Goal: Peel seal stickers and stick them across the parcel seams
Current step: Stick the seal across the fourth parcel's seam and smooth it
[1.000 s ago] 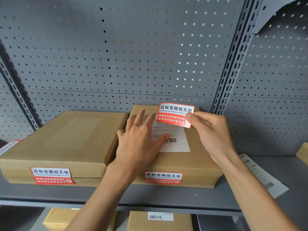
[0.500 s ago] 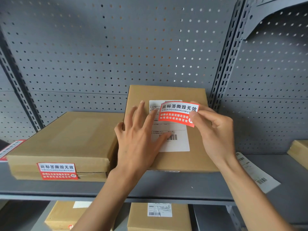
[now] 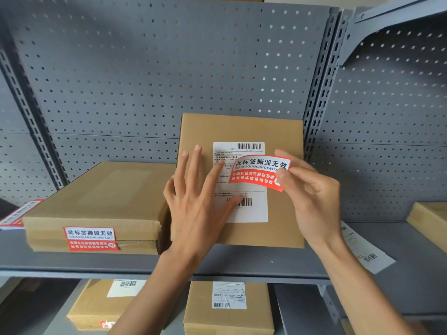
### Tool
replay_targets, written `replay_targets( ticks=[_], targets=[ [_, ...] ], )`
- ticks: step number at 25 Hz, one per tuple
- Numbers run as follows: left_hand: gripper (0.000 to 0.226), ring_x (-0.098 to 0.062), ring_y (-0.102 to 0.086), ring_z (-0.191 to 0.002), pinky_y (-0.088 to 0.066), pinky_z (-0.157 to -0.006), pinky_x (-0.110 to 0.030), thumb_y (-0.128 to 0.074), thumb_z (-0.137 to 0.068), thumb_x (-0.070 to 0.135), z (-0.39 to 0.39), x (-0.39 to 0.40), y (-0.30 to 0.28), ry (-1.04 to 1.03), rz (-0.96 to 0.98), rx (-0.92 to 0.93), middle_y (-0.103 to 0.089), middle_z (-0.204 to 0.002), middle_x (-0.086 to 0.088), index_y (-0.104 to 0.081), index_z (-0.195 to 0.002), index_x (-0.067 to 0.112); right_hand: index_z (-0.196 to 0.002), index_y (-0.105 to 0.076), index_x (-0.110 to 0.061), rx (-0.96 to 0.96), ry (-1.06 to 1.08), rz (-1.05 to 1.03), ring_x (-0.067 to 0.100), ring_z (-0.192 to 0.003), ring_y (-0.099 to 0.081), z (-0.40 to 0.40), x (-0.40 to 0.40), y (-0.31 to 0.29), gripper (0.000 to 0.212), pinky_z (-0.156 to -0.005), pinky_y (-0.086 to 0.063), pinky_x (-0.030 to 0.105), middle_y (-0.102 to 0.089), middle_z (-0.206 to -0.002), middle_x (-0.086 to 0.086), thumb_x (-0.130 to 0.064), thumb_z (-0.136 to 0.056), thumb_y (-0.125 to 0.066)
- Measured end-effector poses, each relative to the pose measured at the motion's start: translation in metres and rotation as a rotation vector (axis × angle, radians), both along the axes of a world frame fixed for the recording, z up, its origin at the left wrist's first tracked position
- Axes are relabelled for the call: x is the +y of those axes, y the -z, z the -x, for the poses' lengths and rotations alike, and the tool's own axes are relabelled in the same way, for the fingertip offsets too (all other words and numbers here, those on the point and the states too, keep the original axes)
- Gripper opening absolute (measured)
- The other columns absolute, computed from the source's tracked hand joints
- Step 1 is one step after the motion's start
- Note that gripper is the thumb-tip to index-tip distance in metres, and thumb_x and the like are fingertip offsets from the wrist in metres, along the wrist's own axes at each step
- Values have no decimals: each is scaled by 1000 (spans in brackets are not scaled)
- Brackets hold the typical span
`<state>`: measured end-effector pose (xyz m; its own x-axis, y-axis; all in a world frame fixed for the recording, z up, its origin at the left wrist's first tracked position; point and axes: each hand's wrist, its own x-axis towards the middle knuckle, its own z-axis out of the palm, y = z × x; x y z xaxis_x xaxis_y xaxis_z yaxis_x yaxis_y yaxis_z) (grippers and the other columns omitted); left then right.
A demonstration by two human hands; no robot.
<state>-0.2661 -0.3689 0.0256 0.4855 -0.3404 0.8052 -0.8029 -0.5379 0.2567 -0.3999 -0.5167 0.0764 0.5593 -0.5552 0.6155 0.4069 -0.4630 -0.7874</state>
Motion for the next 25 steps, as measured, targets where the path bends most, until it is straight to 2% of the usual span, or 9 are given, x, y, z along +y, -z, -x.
replay_targets(
  ticks=[4, 6, 11, 13, 17, 19, 20, 23, 25],
  targets=[
    [69, -35, -11, -159, -32, -111, -57, -63, -90, 61, 3, -2, 0, 33, 57, 49, -14, -173, -11, -45, -149, 31, -93, -81, -26, -4, 4, -3, 10, -126, -64, 1, -1, -3, 15, -109, -49, 53, -74, -125, -5, -21, -91, -67],
    [71, -35, -6, -160, -27, -114, -52, -72, -89, 55, 3, -3, -2, 82, 148, 114, -7, -174, -11, -45, -150, 32, -92, -80, -27, -12, 9, -2, 9, -127, -63, 2, -3, -4, 15, -109, -49, 53, -74, -125, -5, -22, -91, -67],
    [72, -23, -24, -157, -33, -115, -54, -83, -87, 33, 3, -2, -10, 150, 324, 312, 2, -175, -2, -43, -147, 35, -92, -81, -27, -29, 18, 24, 10, -132, -60, 2, -7, -2, 13, -109, -47, 57, -71, -131, -4, -29, -91, -68],
    [71, -19, -28, -154, -35, -115, -54, -84, -86, 29, 4, -1, -12, 165, 363, 344, -1, -175, 1, -44, -145, 36, -86, -81, -35, -41, 30, 45, 10, -136, -56, 2, -6, -2, 14, -110, -46, 58, -68, -138, -4, -37, -89, -68],
    [74, -3, -26, -148, -30, -119, -52, -85, -85, 28, 2, 1, -17, 184, 417, 395, -7, -173, 6, -46, -147, 35, -73, -78, -40, -49, 87, 73, 8, -146, -44, 0, -5, -4, 20, -115, -39, 60, -49, -157, -5, -38, -89, -67],
    [80, -5, -27, -146, -31, -120, -52, -85, -84, 25, 0, 3, -20, 196, 469, 416, -16, -172, 4, -43, -151, 34, -71, -77, -39, -73, 97, 61, 6, -149, -39, 0, -5, -7, 21, -117, -37, 60, -42, -162, -1, -36, -89, -66],
    [85, -7, -28, -146, -32, -120, -49, -85, -83, 23, 0, 4, -22, 210, 499, 430, -23, -170, 2, -40, -154, 33, -70, -76, -34, -85, 103, 56, 4, -150, -37, 1, -6, -8, 22, -118, -36, 60, -40, -163, 1, -33, -90, -67],
    [97, -5, -36, -140, -35, -114, -18, -87, -79, 17, 2, 6, -28, 252, 563, 458, -46, -151, 5, -34, -158, 31, -73, -73, -7, -84, 120, 23, 3, -150, -37, 2, -8, -9, 24, -121, -36, 50, -38, -164, 4, -20, -92, -66],
    [96, -7, -40, -138, -38, -111, -19, -88, -77, 13, 2, 6, -31, 258, 597, 426, -48, -146, 11, -37, -156, 27, -75, -74, -10, -99, 115, -20, 5, -148, -41, 2, -7, -10, 20, -121, -38, 40, -39, -163, 2, -18, -91, -66]
  ],
)
